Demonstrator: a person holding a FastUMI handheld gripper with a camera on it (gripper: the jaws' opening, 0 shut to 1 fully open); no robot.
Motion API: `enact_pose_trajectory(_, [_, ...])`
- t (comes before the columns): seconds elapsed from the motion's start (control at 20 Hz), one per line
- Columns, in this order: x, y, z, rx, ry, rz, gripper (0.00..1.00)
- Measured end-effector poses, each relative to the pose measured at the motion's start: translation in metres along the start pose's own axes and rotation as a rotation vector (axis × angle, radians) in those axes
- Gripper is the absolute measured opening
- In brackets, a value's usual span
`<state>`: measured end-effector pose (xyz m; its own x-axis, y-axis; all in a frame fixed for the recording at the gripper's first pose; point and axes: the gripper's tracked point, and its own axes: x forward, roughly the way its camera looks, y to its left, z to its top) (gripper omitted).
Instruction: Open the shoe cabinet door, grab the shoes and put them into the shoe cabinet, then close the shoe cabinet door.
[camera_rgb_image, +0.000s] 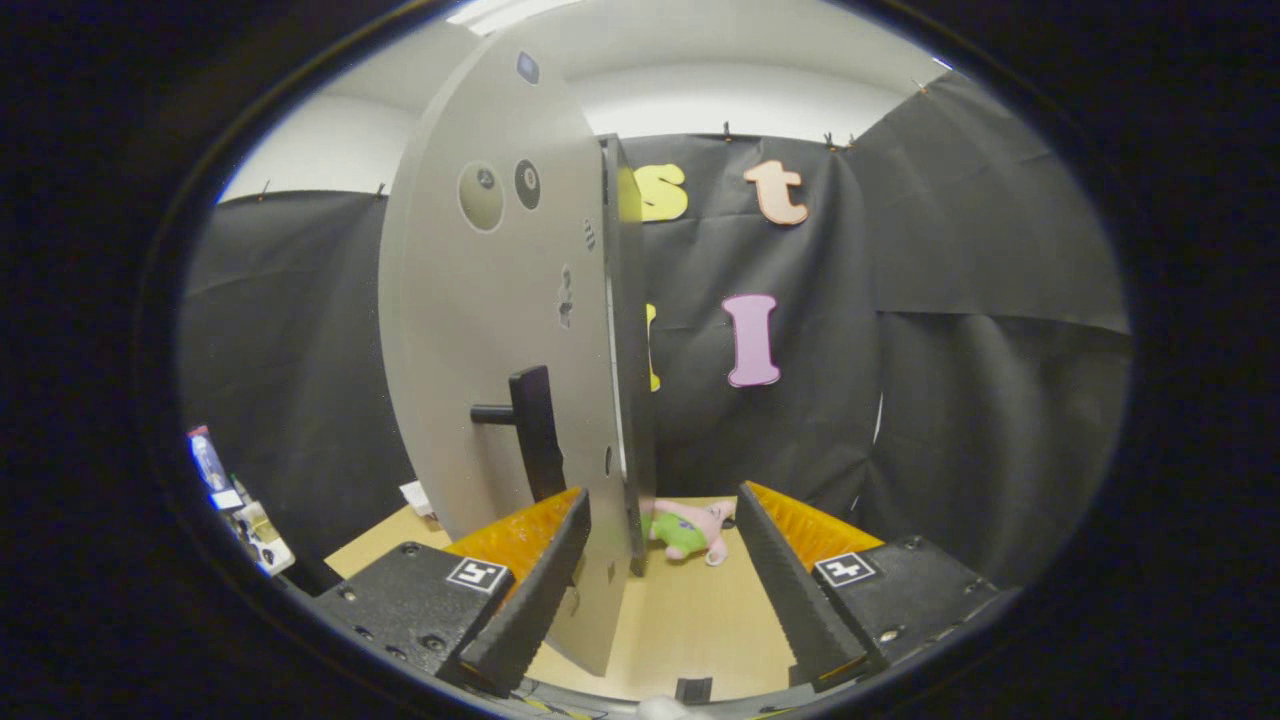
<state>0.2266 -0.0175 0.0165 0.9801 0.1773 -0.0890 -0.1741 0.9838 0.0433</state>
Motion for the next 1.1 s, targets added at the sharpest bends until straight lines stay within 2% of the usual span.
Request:
enact_pose_trajectory(0.35, [0.005,0.074,-0.005,-0.004,0.012,0.028,0.96])
enact_pose_trajectory(0.8, [0.043,0.185,-0.004,-0.001,-0.016,0.111,0.99])
enact_pose_trajectory(1.1, [0.038,0.213,-0.009,-0.01,-0.007,0.101,1.0])
